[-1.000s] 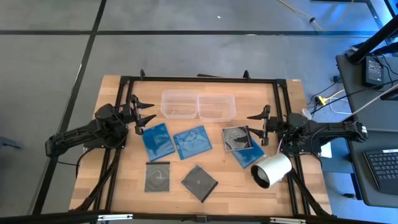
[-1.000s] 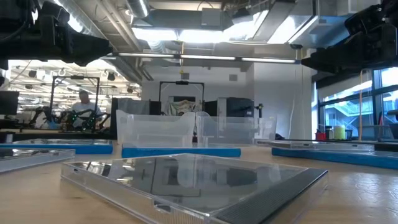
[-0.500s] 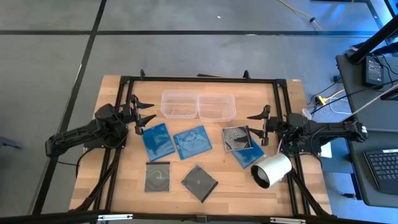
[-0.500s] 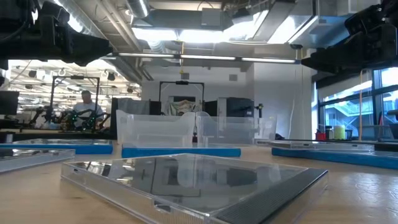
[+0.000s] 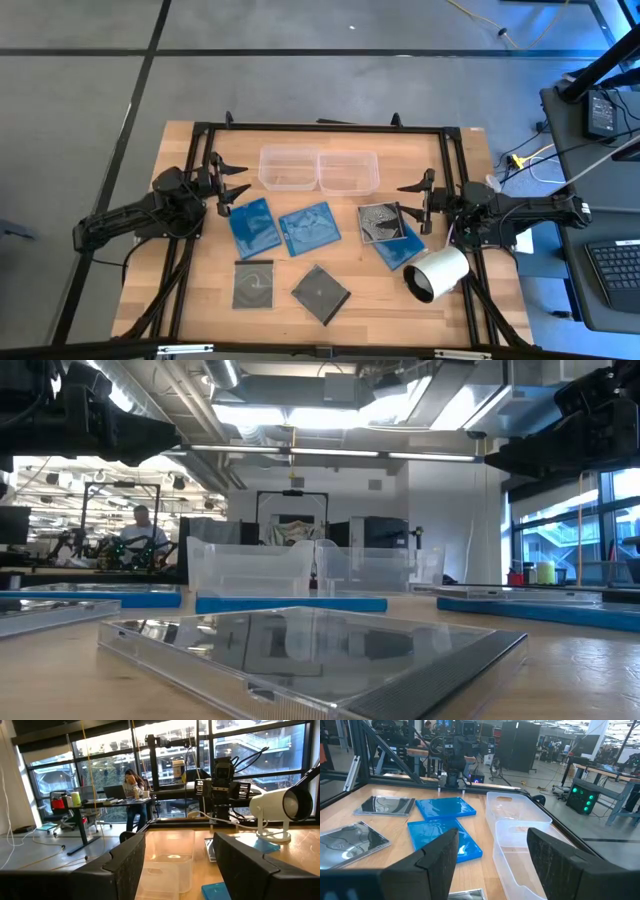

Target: Pick & place jewel cases by type

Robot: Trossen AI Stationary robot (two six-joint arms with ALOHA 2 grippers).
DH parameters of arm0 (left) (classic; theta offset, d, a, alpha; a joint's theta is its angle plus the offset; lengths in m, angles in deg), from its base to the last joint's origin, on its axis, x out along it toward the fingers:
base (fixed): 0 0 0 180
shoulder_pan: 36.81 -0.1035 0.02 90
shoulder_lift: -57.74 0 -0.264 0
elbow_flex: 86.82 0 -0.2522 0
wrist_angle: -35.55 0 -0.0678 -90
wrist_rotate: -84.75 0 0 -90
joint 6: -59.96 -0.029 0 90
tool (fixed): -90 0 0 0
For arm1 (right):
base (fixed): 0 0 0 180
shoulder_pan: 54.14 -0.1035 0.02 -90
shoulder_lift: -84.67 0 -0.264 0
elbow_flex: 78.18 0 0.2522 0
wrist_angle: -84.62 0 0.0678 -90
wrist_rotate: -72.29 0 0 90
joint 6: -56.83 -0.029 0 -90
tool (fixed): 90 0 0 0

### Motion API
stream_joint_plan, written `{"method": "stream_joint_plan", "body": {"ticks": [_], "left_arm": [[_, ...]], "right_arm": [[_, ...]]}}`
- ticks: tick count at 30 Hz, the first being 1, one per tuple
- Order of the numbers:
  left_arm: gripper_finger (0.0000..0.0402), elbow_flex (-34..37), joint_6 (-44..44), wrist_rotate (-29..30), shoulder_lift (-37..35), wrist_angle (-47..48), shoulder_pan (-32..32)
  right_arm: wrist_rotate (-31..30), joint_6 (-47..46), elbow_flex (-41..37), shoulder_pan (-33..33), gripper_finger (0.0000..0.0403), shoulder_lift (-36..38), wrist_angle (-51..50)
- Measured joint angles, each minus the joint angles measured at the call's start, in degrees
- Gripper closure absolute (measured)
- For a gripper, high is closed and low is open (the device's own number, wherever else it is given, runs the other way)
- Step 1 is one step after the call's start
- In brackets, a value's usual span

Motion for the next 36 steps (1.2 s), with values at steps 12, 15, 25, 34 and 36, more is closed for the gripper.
{"method": "stream_joint_plan", "body": {"ticks": [12,15,25,34,36], "left_arm": [[0.0174,0.0,0.0,0.0,0.0,0.0,0.0],[0.0171,0.0,0.0,0.0,0.0,0.0,0.0],[0.0173,0.0,0.0,0.0,0.0,0.0,0.0],[0.0169,0.0,0.0,0.0,0.0,0.0,0.0],[0.0171,0.0,0.0,0.0,0.0,0.0,0.0]], "right_arm": [[0.0,0.0,0.0,0.0,0.0163,0.0,0.0],[0.0,0.0,0.0,0.0,0.0163,0.0,0.0],[0.0,0.0,0.0,0.0,0.0163,0.0,0.0],[0.0,-0.1,0.0,0.0,0.0163,0.0,0.2],[0.0,0.0,0.0,0.0,0.0163,0.0,1.3]]}}
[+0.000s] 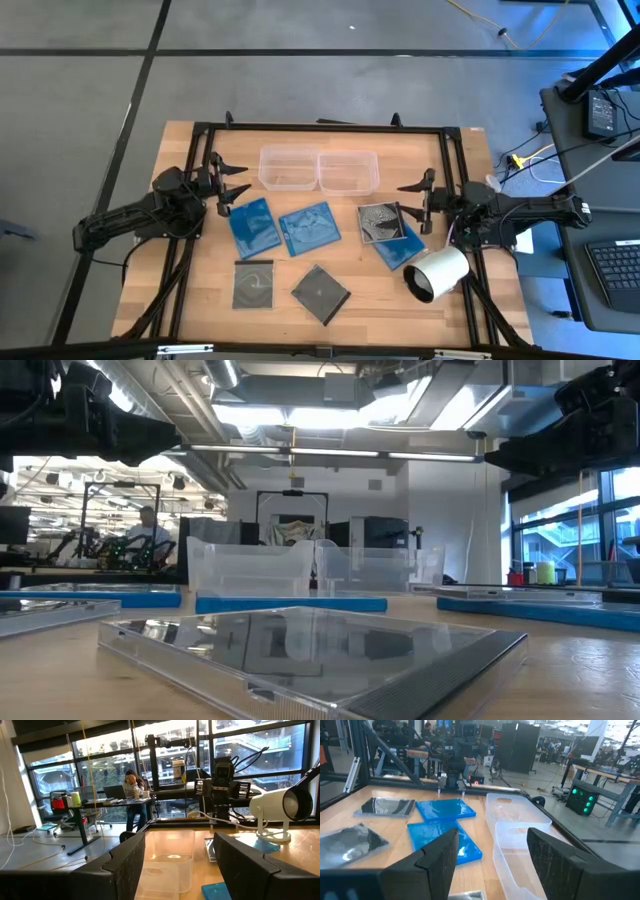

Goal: Pick & place jewel cases by type
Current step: Put the top right black CD case into the right transparent bin

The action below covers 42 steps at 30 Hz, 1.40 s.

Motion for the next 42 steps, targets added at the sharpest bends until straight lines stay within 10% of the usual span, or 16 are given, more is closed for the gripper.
{"method": "stream_joint_plan", "body": {"ticks": [24,36,42], "left_arm": [[0.017,0.0,0.0,0.0,0.0,0.0,0.0],[0.0175,0.0,0.0,0.6,0.0,-0.9,0.0],[0.0176,0.0,3.5,0.5,0.0,-1.2,0.2]], "right_arm": [[-2.1,-14.1,1.2,0.0,0.0163,-0.3,10.3],[-15.4,-35.4,18.9,0.0,0.0163,-9.0,-26.9],[-12.8,-51.2,24.4,0.1,0.0163,-13.4,-40.4]]}}
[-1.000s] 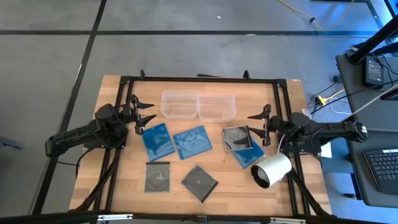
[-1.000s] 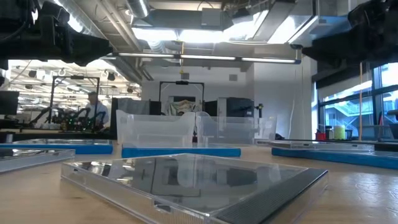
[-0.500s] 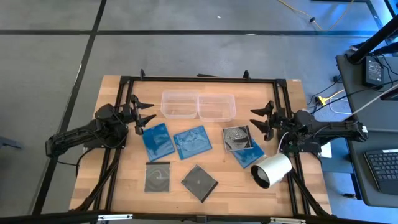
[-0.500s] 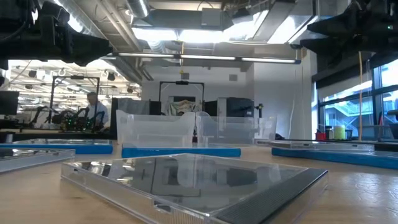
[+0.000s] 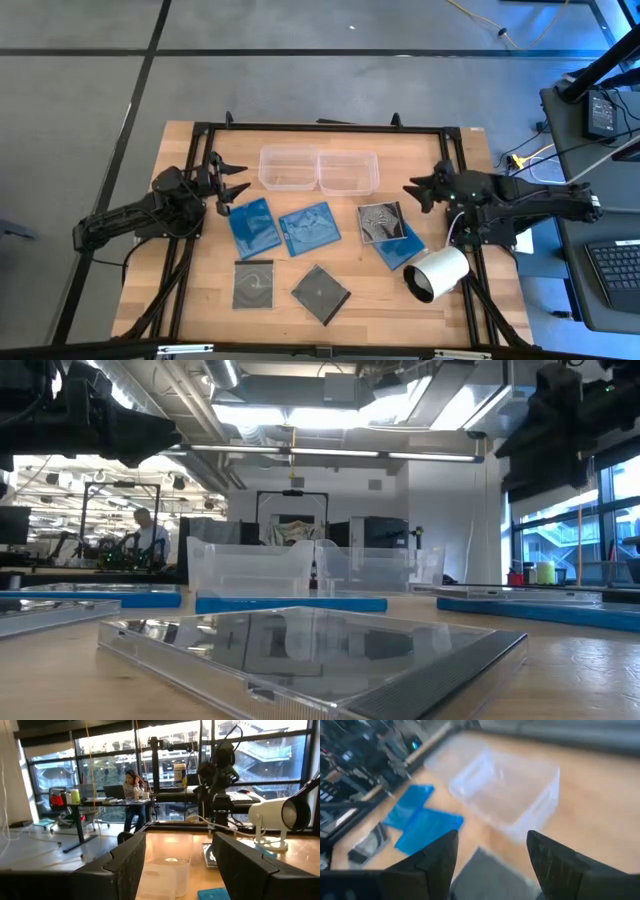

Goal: Pick & place jewel cases by type
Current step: Put the top right black CD case into the right transparent bin

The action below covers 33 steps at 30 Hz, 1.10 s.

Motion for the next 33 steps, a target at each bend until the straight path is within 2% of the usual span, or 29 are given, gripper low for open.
{"method": "stream_joint_plan", "body": {"ticks": [6,11,15,21,28,33], "left_arm": [[0.0177,0.0,-0.4,-0.4,5.2,-7.9,1.5],[0.0183,-2.5,-1.8,-0.3,15.8,-9.6,3.1],[0.0192,-7.9,-5.6,0.0,27.7,-9.6,4.2],[0.0204,-17.7,-15.8,-0.5,47.1,-9.6,5.4],[0.0218,-27.1,-23.2,-8.3,68.9,-9.6,5.6],[0.0224,-32.9,-26.0,-9.1,82.3,-13.7,8.2]], "right_arm": [[1.5,-5.0,0.1,0.0,0.0163,-4.3,-2.0],[3.0,-11.0,0.1,0.8,0.0163,-8.0,-2.0],[7.7,-13.1,0.1,4.1,0.0163,-10.4,-2.2],[14.5,-14.3,0.1,10.0,0.0163,-13.9,-2.1],[21.8,-13.6,0.1,16.5,0.0163,-17.8,-2.1],[25.7,-13.3,0.1,19.4,0.0163,-21.5,-2.1]]}}
